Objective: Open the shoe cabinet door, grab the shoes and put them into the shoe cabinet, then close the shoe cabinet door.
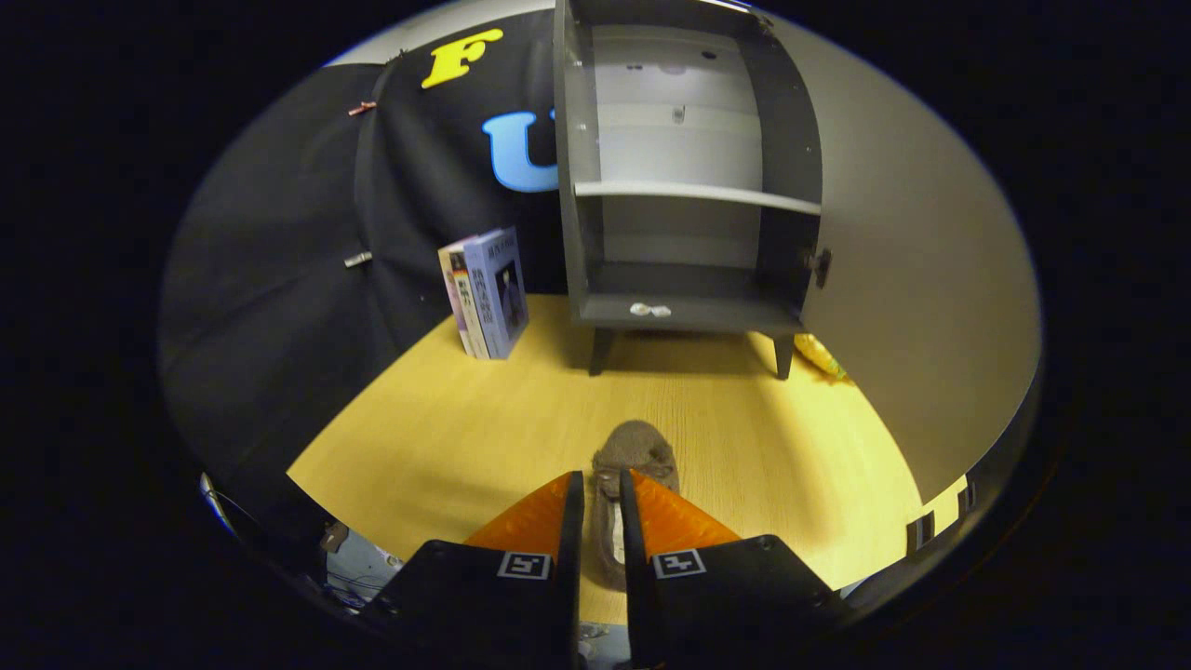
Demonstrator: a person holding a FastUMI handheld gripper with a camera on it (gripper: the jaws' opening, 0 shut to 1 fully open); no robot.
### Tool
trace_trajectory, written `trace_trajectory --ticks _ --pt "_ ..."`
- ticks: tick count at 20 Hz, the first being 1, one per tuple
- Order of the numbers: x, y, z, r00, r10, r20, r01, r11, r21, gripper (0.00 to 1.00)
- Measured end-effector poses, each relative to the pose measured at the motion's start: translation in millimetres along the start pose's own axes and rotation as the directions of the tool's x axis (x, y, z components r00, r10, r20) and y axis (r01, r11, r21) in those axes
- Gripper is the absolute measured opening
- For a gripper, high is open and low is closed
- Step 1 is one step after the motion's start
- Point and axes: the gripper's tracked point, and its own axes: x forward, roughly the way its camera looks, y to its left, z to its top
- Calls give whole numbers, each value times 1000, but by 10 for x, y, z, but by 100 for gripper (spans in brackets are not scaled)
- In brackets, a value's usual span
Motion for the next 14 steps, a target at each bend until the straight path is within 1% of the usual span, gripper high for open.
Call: trace_trajectory --ticks 4,7,12,14 --pt "386 41 -413 995 -16 -97 17 1000 13 25" --pt "619 25 -613 990 -27 -142 29 999 15 25" --pt "885 -12 -859 973 -40 -227 43 999 7 25" --pt "996 -12 -812 976 -47 -211 47 999 -5 25"
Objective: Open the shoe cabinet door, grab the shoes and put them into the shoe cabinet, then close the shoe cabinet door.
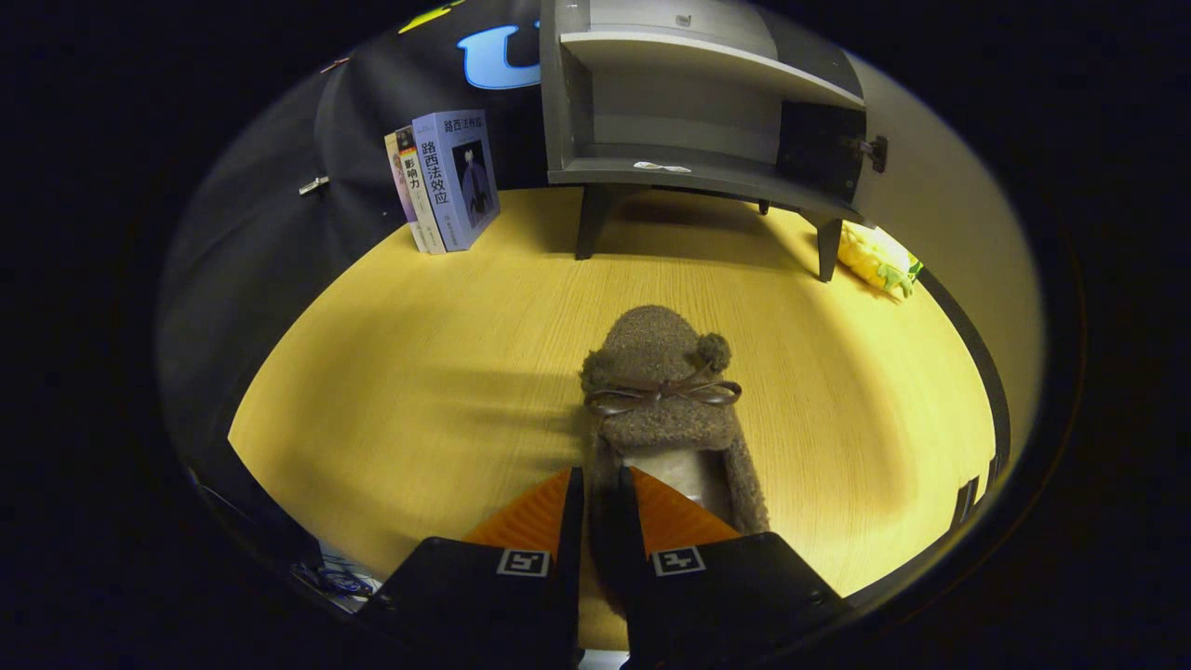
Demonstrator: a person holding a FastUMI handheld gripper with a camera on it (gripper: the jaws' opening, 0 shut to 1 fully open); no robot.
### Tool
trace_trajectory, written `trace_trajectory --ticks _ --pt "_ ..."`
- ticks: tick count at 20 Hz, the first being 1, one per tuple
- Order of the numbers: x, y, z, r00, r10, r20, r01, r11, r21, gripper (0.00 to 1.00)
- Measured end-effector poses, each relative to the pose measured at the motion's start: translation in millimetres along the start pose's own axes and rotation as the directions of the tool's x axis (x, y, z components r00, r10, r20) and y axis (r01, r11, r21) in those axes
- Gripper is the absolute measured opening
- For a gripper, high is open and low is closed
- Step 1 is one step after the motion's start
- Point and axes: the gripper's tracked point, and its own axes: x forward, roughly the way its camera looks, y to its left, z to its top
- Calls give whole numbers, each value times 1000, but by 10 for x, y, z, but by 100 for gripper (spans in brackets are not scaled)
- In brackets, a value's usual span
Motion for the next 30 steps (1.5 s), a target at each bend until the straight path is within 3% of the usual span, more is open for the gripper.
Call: trace_trajectory --ticks 14,15,17,21,30 --pt "391 -32 240 999 -20 27 21 999 -33 24" --pt "343 -73 232 999 -37 33 38 999 -35 23" --pt "391 -72 238 999 -35 10 35 998 -45 5" --pt "325 -108 314 999 -31 -15 31 999 -22 5" --pt "-470 -504 1804 985 -72 157 68 997 30 5"
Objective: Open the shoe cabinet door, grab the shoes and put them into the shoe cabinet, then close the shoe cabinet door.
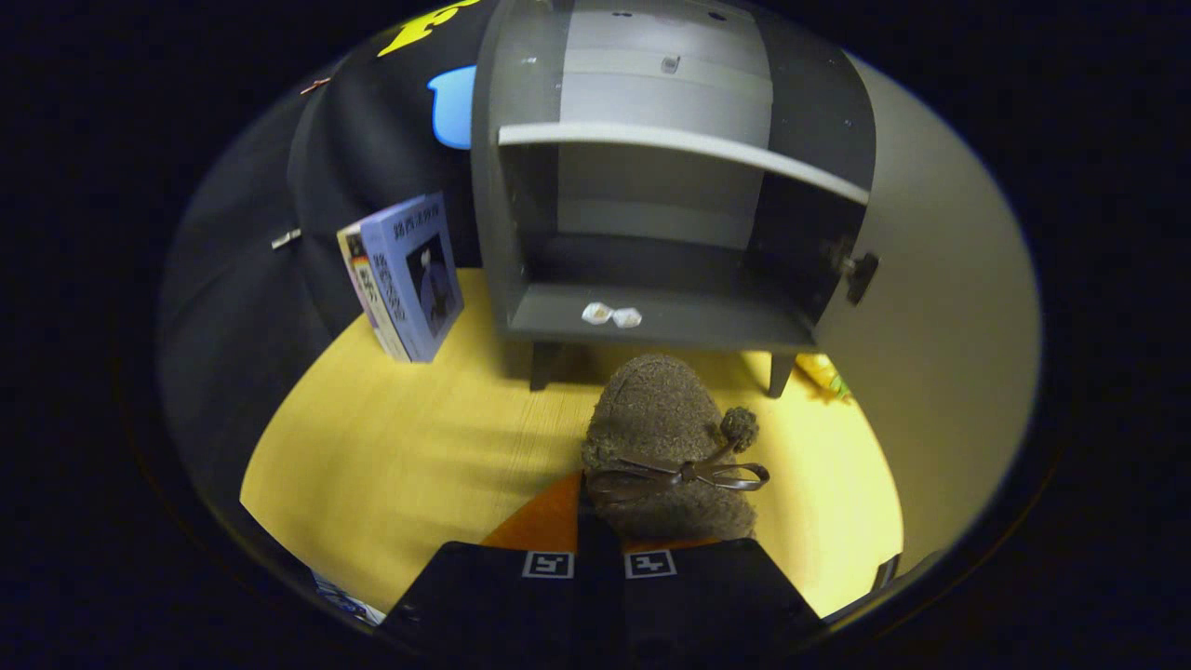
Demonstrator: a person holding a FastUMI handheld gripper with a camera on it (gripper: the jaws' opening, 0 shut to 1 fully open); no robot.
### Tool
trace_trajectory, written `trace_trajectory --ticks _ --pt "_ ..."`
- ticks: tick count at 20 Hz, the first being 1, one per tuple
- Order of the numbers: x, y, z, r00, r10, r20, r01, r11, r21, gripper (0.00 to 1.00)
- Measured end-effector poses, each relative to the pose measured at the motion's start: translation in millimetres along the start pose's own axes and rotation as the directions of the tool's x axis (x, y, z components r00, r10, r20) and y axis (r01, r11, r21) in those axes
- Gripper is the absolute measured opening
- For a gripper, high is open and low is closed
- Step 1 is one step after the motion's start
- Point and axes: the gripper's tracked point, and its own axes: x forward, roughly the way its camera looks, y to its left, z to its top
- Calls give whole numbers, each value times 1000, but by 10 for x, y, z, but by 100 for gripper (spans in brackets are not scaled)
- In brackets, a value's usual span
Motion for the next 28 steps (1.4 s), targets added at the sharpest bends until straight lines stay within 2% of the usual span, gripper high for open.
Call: trace_trajectory --ticks 7,11,15,22,28 --pt "-211 -290 1087 997 -19 73 17 999 36 5" --pt "-209 -356 1683 994 -2 107 -8 996 94 5" --pt "-98 -383 2198 990 -3 141 -6 998 62 5" --pt "329 -402 2976 989 3 150 -8 999 35 5" --pt "977 -518 3448 992 -16 122 10 999 50 5"
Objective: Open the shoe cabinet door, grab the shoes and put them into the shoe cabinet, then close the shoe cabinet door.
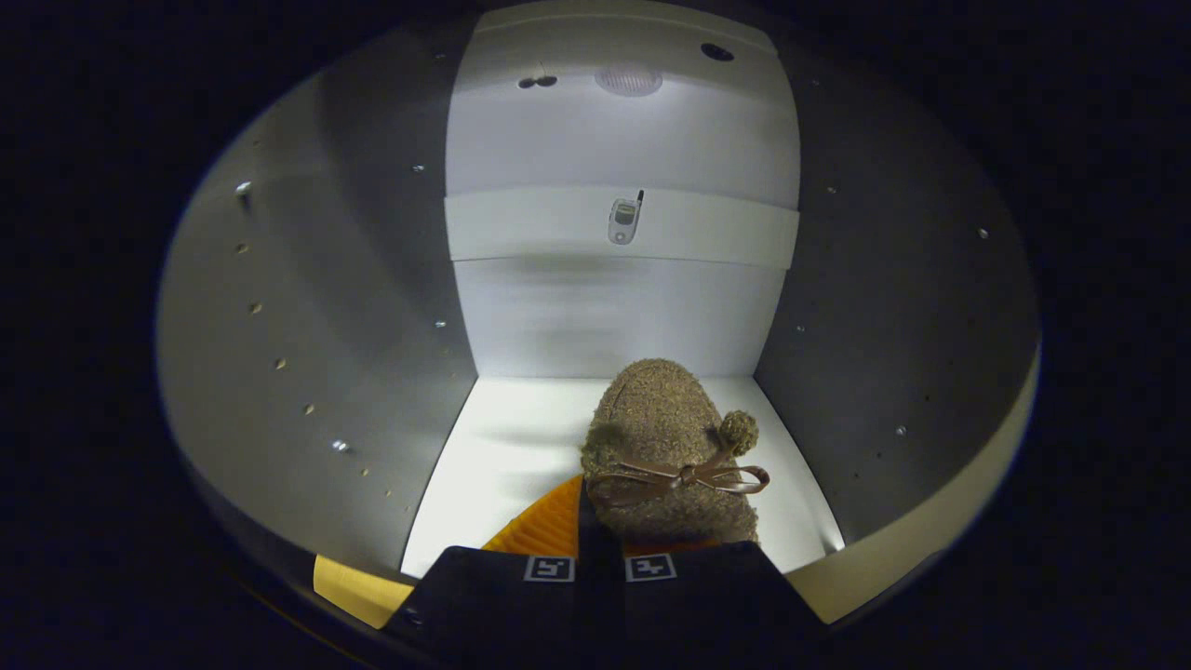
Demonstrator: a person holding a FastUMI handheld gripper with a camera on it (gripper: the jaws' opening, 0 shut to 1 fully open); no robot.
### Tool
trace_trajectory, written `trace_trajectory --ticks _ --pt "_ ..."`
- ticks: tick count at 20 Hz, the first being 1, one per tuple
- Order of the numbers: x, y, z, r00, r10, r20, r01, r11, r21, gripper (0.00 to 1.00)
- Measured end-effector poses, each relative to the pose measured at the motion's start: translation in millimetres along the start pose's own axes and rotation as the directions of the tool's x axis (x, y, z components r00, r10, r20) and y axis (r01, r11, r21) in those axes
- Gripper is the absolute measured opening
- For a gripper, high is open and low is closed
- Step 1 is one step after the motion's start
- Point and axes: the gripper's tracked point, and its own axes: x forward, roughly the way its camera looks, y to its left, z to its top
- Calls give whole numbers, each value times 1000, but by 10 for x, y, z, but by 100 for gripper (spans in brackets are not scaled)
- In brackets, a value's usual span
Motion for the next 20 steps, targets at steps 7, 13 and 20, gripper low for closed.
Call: trace_trajectory --ticks 7,13,20 --pt "681 -2 -19 996 17 -85 -15 999 34 5" --pt "806 58 -84 994 33 -103 -31 999 18 7" --pt "768 122 -110 993 57 -104 -56 998 9 59"
